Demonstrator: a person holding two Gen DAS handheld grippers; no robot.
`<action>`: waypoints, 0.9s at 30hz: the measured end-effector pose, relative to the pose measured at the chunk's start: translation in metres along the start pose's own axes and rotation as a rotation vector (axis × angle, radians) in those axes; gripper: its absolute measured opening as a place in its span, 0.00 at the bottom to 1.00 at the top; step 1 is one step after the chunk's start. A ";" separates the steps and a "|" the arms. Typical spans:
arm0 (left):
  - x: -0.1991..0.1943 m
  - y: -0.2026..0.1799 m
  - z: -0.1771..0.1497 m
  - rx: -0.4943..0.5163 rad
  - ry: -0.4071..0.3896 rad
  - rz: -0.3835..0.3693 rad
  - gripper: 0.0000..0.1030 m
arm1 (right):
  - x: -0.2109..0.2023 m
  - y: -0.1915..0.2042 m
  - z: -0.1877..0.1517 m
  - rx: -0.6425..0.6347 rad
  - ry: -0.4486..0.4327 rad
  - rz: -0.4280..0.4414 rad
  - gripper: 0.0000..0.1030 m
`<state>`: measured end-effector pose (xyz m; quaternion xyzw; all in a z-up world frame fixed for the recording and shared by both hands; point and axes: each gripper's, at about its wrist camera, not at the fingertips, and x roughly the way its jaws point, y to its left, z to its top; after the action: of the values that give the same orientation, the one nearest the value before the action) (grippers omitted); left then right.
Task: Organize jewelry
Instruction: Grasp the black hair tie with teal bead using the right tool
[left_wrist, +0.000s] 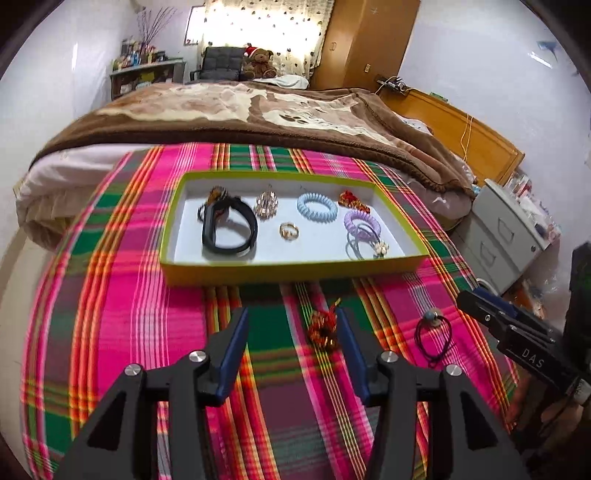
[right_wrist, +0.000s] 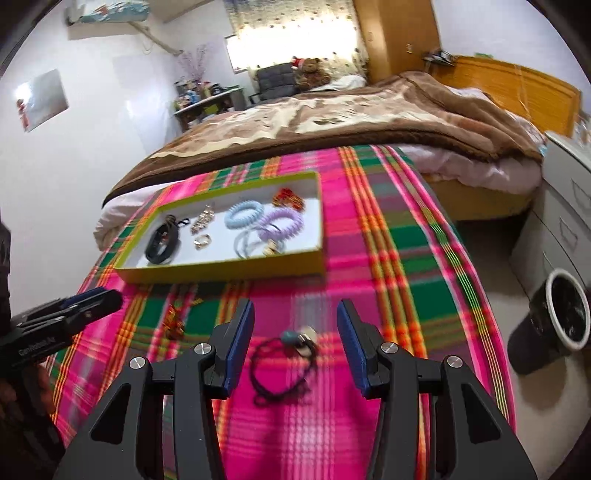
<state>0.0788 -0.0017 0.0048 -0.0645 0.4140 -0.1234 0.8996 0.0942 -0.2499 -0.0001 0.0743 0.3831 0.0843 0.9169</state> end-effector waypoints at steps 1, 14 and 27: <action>0.001 0.002 -0.003 -0.002 0.006 0.010 0.54 | -0.001 -0.003 -0.004 0.010 0.002 -0.009 0.46; 0.000 0.019 -0.028 -0.053 0.043 -0.004 0.56 | 0.015 0.005 -0.036 -0.017 0.087 -0.046 0.46; 0.007 0.013 -0.031 -0.066 0.092 -0.072 0.56 | 0.038 0.011 -0.021 -0.070 0.127 -0.079 0.46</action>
<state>0.0616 0.0089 -0.0234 -0.1034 0.4563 -0.1447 0.8719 0.1039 -0.2294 -0.0387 0.0214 0.4398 0.0660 0.8954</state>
